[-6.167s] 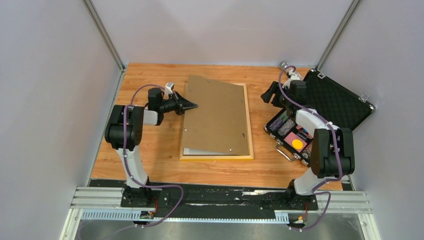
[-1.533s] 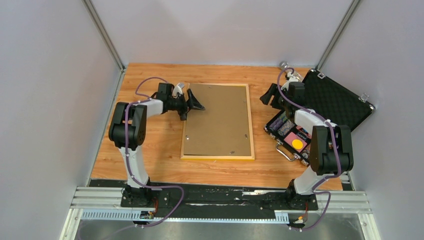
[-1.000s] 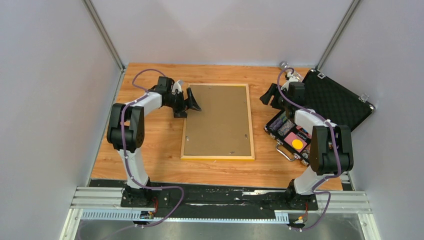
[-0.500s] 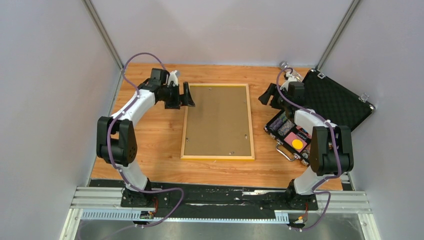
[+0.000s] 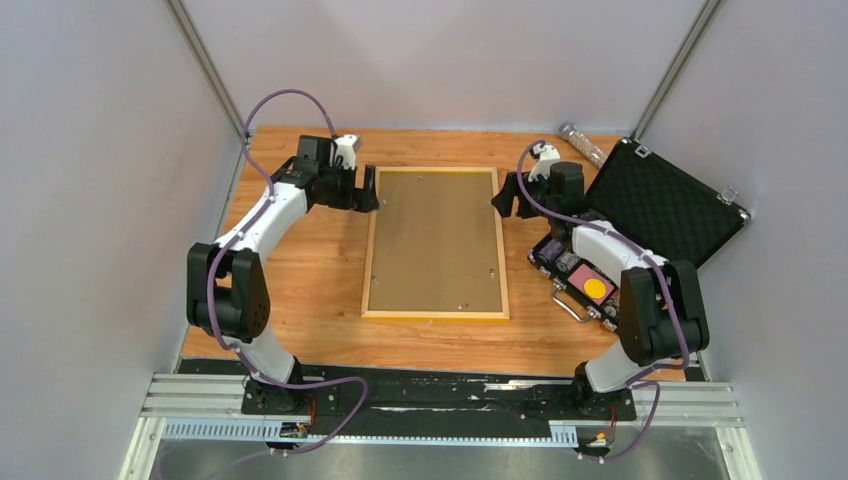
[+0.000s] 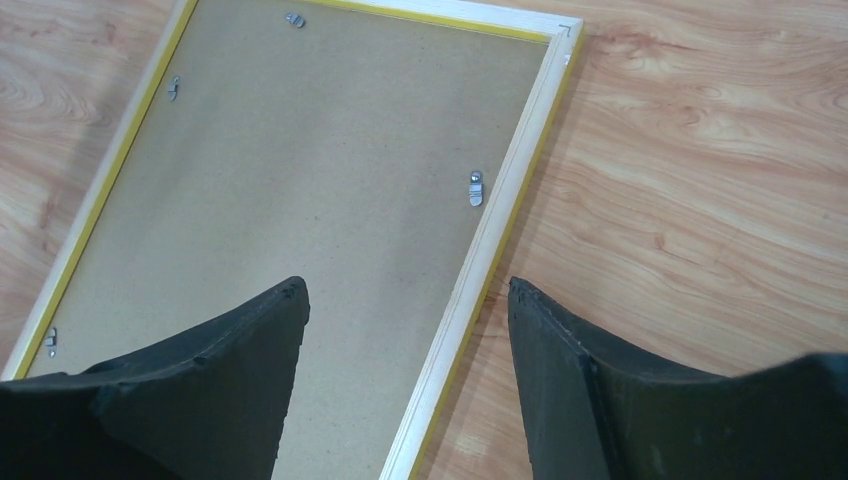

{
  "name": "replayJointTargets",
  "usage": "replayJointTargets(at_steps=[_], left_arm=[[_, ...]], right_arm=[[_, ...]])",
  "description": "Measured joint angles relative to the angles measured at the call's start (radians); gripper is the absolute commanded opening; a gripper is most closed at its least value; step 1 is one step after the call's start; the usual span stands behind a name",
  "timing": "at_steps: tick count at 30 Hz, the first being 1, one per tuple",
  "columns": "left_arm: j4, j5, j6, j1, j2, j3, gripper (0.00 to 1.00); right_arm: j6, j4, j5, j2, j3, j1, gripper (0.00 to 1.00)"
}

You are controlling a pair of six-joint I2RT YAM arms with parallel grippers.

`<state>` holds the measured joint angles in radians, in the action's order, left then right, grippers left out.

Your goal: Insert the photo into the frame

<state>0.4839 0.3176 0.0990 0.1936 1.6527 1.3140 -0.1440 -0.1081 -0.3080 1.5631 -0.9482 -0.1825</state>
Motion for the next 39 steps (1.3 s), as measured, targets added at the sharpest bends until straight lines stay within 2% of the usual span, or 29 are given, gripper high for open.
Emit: replayJointTargets(at_steps=[3, 5, 12, 18, 24, 33, 39], left_arm=[[-0.007, -0.034, -0.019, 0.011, 0.047, 0.005, 0.99], [-0.003, -0.057, -0.031, 0.019, 0.098, 0.011, 0.95], [0.027, -0.105, -0.060, 0.045, 0.220, 0.023, 0.72], [0.031, -0.123, -0.061, 0.061, 0.230, 0.023, 0.61], [0.029, -0.126, -0.061, 0.066, 0.230, 0.023, 0.56], [0.029, -0.121, -0.060, 0.067, 0.237, 0.023, 0.47], [0.029, -0.117, -0.057, 0.067, 0.250, 0.019, 0.46]], right_arm=[[0.018, 0.001, 0.002, 0.002, 0.000, -0.004, 0.71], [0.025, 0.001, 0.002, 0.006, 0.000, -0.004, 0.71], [0.042, 0.001, 0.002, 0.040, 0.000, -0.002, 0.70], [0.041, 0.001, -0.008, 0.094, -0.001, -0.002, 0.66], [0.026, 0.046, -0.009, 0.188, -0.024, -0.002, 0.59], [-0.006, 0.093, -0.008, 0.226, -0.084, -0.002, 0.50], [-0.027, 0.139, -0.007, 0.274, -0.107, -0.002, 0.46]])
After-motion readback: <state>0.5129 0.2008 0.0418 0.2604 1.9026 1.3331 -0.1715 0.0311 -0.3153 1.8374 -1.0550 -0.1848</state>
